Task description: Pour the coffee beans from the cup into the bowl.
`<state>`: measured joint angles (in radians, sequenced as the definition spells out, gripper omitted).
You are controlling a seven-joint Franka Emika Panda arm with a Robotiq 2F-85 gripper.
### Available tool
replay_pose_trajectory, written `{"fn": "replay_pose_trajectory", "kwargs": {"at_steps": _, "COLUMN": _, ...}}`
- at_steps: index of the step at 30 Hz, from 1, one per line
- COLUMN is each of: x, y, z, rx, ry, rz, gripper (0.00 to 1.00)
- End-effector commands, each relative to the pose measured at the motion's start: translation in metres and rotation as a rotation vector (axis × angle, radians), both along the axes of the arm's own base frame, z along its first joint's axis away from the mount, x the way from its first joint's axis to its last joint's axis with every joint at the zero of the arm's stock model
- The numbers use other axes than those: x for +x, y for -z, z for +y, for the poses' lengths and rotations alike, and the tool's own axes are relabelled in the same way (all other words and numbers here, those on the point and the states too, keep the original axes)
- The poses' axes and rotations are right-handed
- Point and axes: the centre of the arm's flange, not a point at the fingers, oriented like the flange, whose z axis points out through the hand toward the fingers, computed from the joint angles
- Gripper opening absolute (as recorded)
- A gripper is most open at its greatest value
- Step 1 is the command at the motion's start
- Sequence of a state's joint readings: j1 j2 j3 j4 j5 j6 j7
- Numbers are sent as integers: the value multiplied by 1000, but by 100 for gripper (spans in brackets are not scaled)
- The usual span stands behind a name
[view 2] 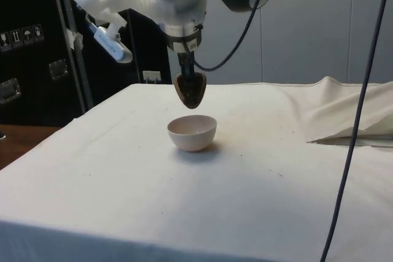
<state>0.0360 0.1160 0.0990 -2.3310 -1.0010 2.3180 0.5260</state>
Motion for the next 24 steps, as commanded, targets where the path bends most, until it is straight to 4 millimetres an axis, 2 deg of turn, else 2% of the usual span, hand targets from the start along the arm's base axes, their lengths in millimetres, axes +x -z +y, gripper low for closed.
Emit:
{"fn": "replay_pose_trajectory", "kwargs": {"at_steps": 1, "x": 1, "y": 0, "z": 3, "rx": -20, "ry": -6, "rz": -5, "gripper": 0}}
{"fn": "replay_pose_trajectory", "kwargs": {"at_steps": 8, "x": -2, "y": 3, "z": 10, "rx": -52, "ry": -21, "rz": 2, "gripper": 0}}
{"fn": "replay_pose_trajectory", "kwargs": {"at_steps": 24, "x": -7, "y": 11, "z": 25, "rx": -106, "ry": -14, "rz": -116, "gripper": 0}}
